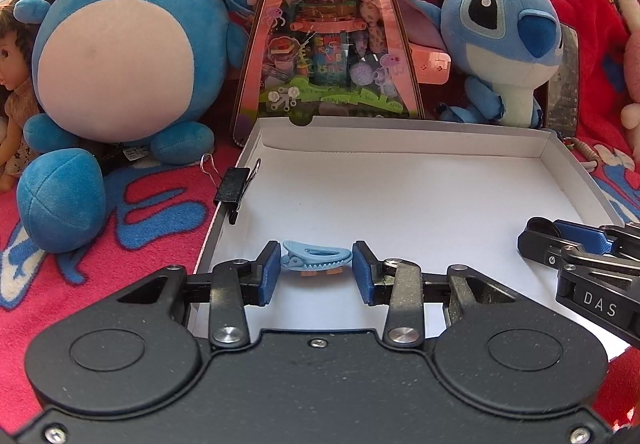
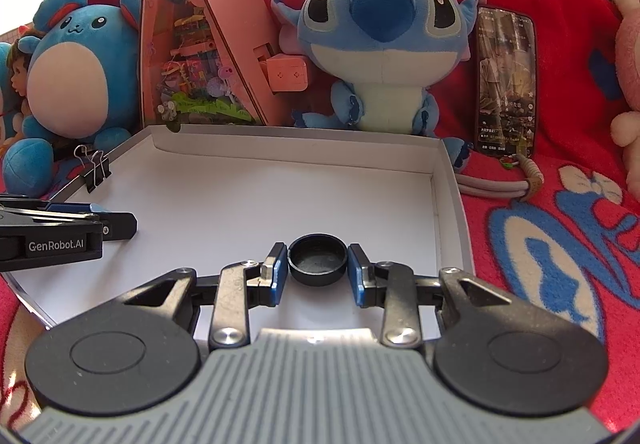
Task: Organize rigid objects
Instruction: 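Open the left tool releasing the hair clip while the right tool releases the lid, then withdraw both tools from the box back toward the remaining objects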
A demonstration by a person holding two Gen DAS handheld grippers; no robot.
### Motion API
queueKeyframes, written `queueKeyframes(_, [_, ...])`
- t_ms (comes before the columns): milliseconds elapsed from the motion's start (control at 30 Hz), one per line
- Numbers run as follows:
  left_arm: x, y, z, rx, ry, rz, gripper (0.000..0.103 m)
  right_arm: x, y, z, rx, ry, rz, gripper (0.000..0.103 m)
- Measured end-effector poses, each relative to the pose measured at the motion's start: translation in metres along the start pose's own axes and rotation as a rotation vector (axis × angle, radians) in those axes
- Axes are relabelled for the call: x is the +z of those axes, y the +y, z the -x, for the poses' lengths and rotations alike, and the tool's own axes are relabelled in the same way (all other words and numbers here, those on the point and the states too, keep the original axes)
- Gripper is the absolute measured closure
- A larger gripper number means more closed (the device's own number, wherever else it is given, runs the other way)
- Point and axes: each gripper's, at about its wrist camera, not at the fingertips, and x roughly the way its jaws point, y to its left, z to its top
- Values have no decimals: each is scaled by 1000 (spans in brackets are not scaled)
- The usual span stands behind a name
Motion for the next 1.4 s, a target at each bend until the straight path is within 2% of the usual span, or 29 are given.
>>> queueKeyframes(133, [-1,0,2,-1,0,-3,65,0,1,1,-2,-1,-6,65])
queueKeyframes(167, [-1,0,2,-1,0,-5,62,0,1,2,-3,-2,-6,63])
queueKeyframes(267, [-1,-2,4,10,-6,-15,54,0,1,3,5,-4,-15,46])
queueKeyframes(400, [0,-2,16,13,-43,-25,38,-1,2,12,21,-22,-26,38])
queueKeyframes(600, [3,3,38,-18,-60,-26,24,-2,4,34,46,-54,-8,30])
queueKeyframes(967, [-15,17,93,-82,-101,-17,16,-12,18,85,93,-119,56,19])
queueKeyframes(1233, [-51,25,133,-135,-113,34,15,-25,30,120,119,-155,84,15])
queueKeyframes(1400, [-67,27,153,-134,-128,43,14,-35,30,136,125,-161,69,14])
